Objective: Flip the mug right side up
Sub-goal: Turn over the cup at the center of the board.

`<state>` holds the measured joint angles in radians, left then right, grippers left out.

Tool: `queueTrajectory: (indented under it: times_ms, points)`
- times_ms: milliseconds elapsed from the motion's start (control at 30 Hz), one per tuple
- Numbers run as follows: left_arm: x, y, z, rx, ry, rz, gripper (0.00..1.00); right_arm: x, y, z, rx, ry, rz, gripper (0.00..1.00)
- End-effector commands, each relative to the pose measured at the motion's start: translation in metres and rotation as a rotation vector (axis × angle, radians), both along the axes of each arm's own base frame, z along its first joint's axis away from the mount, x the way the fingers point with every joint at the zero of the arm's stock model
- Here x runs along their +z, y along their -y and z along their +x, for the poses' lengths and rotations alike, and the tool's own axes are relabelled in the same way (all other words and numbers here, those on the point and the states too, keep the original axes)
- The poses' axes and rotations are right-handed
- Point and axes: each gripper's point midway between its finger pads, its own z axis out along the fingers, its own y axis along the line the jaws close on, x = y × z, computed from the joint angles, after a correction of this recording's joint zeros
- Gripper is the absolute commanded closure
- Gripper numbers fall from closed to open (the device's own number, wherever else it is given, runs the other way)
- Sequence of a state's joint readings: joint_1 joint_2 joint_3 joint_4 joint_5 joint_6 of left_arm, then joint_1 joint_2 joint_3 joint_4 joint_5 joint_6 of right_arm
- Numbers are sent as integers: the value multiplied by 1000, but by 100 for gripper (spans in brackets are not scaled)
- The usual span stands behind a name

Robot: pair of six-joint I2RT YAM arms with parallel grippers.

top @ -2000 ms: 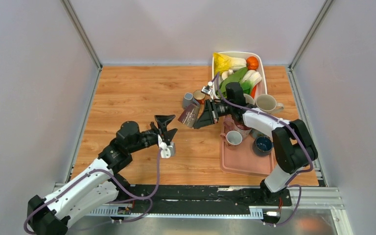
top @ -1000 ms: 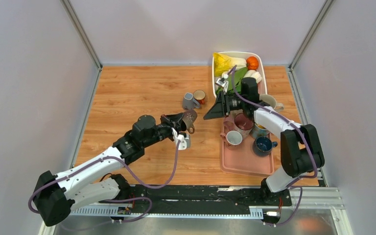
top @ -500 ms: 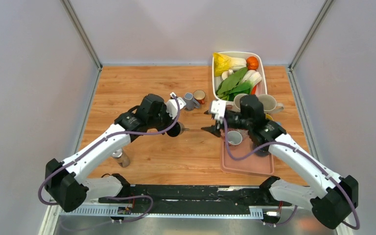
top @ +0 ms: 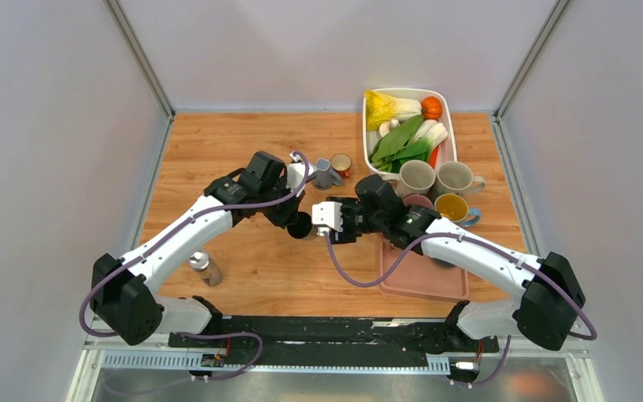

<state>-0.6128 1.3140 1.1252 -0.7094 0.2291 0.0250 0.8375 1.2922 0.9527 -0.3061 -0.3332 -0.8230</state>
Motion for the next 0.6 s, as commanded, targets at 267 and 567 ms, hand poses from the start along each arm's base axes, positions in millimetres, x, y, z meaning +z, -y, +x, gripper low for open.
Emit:
queueTrajectory:
  times_ms: [267, 567]
  points:
    - [22, 11, 9, -28, 63, -53, 100, 20, -40, -3, 93, 91, 19, 58]
    - [31, 14, 15, -44, 96, -64, 100, 7, -41, -6, 103, 69, 1, 83]
